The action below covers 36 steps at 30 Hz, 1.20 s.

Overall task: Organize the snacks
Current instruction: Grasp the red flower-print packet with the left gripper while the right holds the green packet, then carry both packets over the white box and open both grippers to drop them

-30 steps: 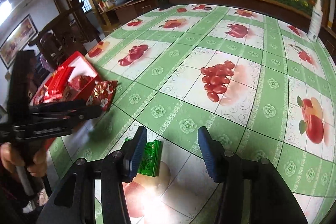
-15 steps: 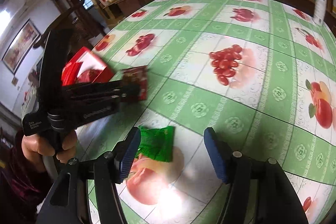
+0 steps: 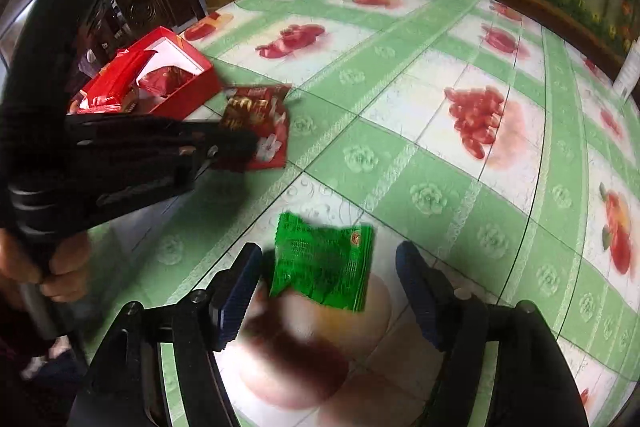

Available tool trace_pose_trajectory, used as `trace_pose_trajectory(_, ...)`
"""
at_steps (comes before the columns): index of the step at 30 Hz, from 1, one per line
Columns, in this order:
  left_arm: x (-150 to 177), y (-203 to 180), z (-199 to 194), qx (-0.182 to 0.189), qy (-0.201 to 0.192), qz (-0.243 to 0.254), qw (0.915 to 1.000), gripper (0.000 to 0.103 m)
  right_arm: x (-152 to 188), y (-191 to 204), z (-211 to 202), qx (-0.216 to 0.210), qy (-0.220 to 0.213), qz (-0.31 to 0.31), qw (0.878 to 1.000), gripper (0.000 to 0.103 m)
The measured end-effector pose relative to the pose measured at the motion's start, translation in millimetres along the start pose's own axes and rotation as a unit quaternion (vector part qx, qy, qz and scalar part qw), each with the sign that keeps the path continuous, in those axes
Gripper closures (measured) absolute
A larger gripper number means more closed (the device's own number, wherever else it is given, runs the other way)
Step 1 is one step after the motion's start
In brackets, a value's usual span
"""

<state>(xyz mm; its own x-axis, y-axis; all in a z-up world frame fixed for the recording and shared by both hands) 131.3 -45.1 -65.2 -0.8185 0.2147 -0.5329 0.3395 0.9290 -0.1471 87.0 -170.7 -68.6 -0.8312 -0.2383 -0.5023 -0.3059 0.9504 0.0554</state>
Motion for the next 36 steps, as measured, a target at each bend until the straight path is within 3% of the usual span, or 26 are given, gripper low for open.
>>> trace_pose_trajectory(2, 5.4, 0.9, -3.6, 0.001, -0.001, 0.002, 1.0, 0.091, 0.7, -1.3, -1.2, 0.005, -0.009, -0.002, 1.0, 0.057)
trace_pose_trajectory(8, 20.8, 1.1, -13.9, 0.01, -0.005, 0.007, 0.9999, 0.091, -0.7, -6.8, -2.5, -0.004, -0.019, 0.005, 1.0, 0.067)
trace_pose_trajectory(24, 77.6, -2.9, -52.6, 0.024, -0.028, 0.048, 0.9982, 0.093, -6.1, -33.5, -2.2, -0.028, -0.037, 0.076, 0.996, 0.068)
trace_pose_trajectory(31, 90.5, 11.7, -66.8, 0.028, -0.05, 0.047, 0.9972, 0.095, -11.8, -15.4, 3.8, -0.087, -0.032, 0.089, 0.992, 0.068)
trace_pose_trajectory(36, 92.2, 12.9, -66.0, 0.045, -0.057, 0.047, 0.9962, 0.096, -18.7, 13.2, 11.5, -0.099, -0.031, 0.076, 0.992, 0.068)
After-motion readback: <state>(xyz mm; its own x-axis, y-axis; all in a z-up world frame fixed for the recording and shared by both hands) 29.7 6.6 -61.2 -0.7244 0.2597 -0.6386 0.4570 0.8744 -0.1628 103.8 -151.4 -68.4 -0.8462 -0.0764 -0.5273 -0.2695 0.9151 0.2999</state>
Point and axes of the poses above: each gripper's, at about its wrist camera, not at the fingertips, and z roughly the way its jaws point, y to its left, x to its underside, the point moved 1 cm from there along z, roughly the way its jaws point, and after that the axes turned 2 degrees about z, right-handed, at the moved point
